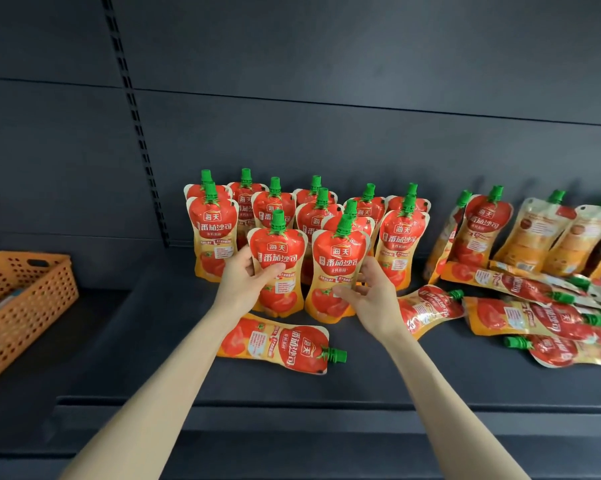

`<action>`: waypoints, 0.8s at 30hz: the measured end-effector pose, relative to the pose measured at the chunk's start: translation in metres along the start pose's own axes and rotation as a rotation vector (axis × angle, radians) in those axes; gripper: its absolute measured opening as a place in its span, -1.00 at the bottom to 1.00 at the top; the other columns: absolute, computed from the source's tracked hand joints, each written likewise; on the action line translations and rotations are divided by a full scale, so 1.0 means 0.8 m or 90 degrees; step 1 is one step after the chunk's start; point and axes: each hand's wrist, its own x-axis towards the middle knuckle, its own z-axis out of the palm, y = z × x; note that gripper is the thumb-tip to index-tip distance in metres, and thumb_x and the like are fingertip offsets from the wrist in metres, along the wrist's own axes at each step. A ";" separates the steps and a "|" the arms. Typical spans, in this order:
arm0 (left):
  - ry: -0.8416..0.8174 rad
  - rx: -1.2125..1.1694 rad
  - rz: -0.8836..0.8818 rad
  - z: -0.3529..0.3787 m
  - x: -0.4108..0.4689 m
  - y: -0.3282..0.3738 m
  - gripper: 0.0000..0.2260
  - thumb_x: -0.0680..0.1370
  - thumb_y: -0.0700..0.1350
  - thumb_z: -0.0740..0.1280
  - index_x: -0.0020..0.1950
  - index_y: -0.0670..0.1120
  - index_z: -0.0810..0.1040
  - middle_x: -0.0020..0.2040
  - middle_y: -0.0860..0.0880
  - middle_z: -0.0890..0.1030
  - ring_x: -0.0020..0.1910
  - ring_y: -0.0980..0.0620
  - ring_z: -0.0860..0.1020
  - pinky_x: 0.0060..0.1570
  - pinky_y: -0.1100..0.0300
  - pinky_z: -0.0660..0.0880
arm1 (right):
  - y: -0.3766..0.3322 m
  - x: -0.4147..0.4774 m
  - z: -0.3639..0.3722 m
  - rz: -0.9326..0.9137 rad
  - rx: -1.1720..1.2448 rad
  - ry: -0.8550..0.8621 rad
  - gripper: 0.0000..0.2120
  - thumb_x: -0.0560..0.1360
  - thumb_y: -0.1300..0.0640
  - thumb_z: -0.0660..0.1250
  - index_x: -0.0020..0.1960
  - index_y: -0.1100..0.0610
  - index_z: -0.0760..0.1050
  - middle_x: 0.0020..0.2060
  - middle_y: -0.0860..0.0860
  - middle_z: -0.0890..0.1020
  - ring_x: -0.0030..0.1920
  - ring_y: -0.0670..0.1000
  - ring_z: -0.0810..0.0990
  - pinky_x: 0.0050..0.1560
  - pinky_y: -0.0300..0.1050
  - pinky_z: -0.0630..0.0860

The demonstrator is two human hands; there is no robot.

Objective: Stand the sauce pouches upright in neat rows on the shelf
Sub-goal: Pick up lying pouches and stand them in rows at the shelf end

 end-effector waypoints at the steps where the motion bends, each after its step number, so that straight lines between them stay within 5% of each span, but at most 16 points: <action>1: 0.001 0.011 0.005 0.000 0.000 -0.001 -0.72 0.47 -0.16 0.40 0.14 0.03 0.49 -0.02 0.20 0.58 0.00 0.26 0.54 -0.07 0.37 0.47 | 0.000 0.000 0.000 0.001 -0.002 -0.002 -0.62 0.44 0.24 0.42 0.17 0.04 0.36 0.01 -0.21 0.53 0.02 -0.23 0.51 -0.04 -0.34 0.46; 12: 0.013 0.132 -0.009 0.000 -0.003 -0.005 -0.54 0.44 -0.06 0.43 0.28 -0.06 0.37 0.17 0.04 0.55 0.16 0.10 0.52 0.07 0.19 0.50 | -0.003 -0.004 -0.002 0.023 -0.010 0.009 -0.52 0.43 0.21 0.43 0.28 0.13 0.32 0.09 -0.09 0.52 0.11 -0.09 0.51 0.00 -0.30 0.48; 17: 0.176 0.288 0.014 0.001 -0.054 -0.008 -0.52 0.40 0.05 0.46 0.19 -0.11 0.37 0.07 0.03 0.50 0.03 0.09 0.49 -0.01 0.14 0.46 | 0.006 -0.031 -0.024 0.031 -0.050 0.105 -0.59 0.45 0.12 0.42 0.24 0.14 0.38 0.08 -0.02 0.55 0.06 -0.05 0.54 -0.02 -0.26 0.49; 21: 0.068 0.461 0.082 0.009 -0.097 -0.028 -0.66 0.43 0.14 0.39 0.06 -0.05 0.51 0.05 0.02 0.56 0.04 0.01 0.51 0.10 0.02 0.43 | 0.037 -0.058 -0.049 0.010 -0.294 0.088 -0.62 0.50 0.06 0.34 0.30 0.08 0.42 0.22 0.00 0.52 0.29 0.08 0.38 0.22 0.01 0.36; 24: -0.018 0.614 0.099 0.026 -0.122 -0.043 -0.50 0.45 0.31 0.12 0.14 -0.01 0.53 0.16 0.01 0.57 0.23 -0.06 0.47 0.28 -0.04 0.25 | 0.053 -0.075 -0.060 0.020 -0.401 0.003 -0.60 0.54 -0.03 0.28 0.35 0.00 0.41 0.36 -0.10 0.43 0.44 -0.01 0.23 0.35 0.13 0.19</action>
